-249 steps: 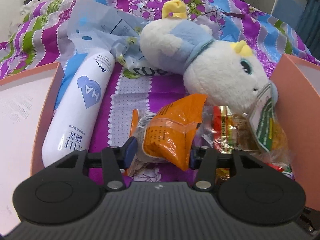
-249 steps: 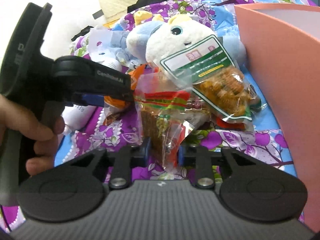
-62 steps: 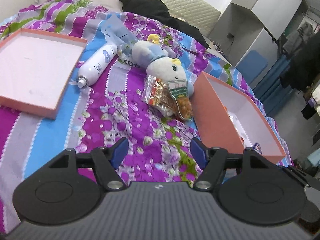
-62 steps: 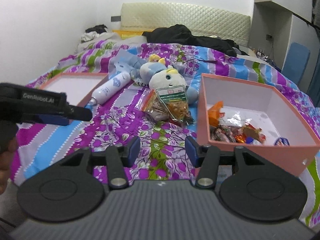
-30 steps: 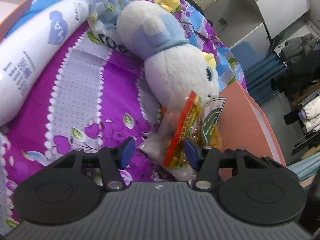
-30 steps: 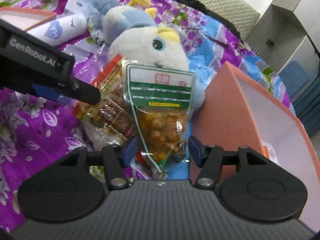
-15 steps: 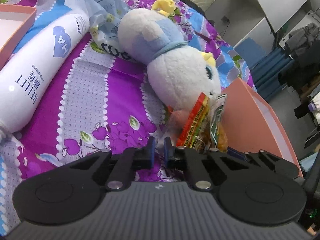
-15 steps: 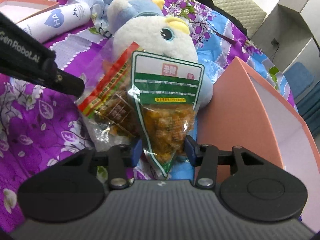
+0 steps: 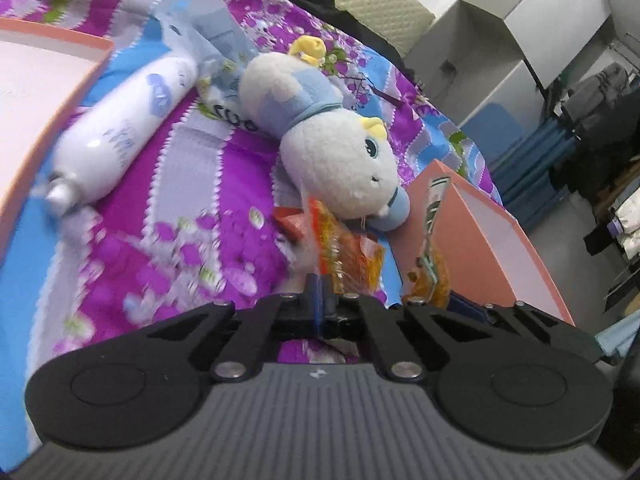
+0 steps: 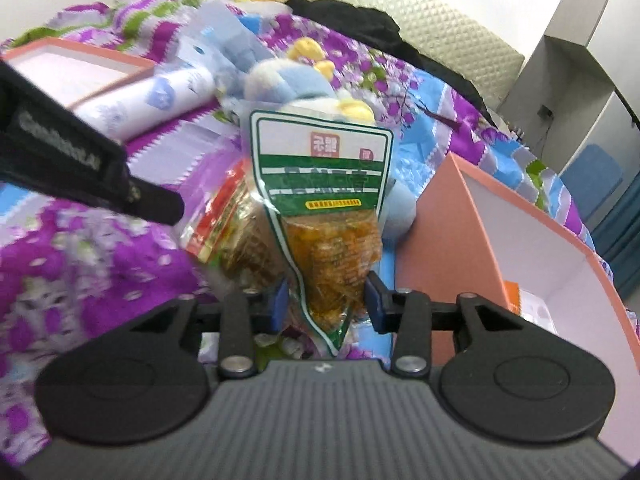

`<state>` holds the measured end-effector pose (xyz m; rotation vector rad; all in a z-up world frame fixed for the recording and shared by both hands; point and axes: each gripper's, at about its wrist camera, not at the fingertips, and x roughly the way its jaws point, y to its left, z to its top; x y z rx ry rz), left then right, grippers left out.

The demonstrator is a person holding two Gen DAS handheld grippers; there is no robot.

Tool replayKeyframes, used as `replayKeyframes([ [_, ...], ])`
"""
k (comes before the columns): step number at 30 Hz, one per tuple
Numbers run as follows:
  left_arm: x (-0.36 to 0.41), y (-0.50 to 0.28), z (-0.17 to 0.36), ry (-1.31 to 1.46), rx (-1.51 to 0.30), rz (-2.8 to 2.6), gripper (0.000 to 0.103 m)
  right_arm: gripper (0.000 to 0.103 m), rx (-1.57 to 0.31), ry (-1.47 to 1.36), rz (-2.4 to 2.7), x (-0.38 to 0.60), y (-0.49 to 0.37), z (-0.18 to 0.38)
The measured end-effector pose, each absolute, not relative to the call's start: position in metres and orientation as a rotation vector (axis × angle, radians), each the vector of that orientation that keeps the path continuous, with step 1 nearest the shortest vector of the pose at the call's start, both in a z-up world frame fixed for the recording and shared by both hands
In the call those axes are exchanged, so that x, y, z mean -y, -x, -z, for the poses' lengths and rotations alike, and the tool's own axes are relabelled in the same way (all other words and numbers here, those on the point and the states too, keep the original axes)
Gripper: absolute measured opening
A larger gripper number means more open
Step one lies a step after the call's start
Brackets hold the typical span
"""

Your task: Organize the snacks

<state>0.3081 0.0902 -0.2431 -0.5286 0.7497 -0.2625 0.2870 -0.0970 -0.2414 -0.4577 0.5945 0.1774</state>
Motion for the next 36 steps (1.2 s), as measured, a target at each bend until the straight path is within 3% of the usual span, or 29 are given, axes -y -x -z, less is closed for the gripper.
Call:
replayKeyframes([
  [21, -0.129, -0.114, 0.210, 0.539, -0.773, 0.056, 0.000, 0.042, -0.631, 0.407, -0.261, 0.126, -0.147, 0.217],
  [36, -0.171, -0.072, 0.217, 0.478, -0.855, -0.102, 0.001, 0.045, -0.711, 0.347, -0.294, 0.133, -0.138, 0.247],
])
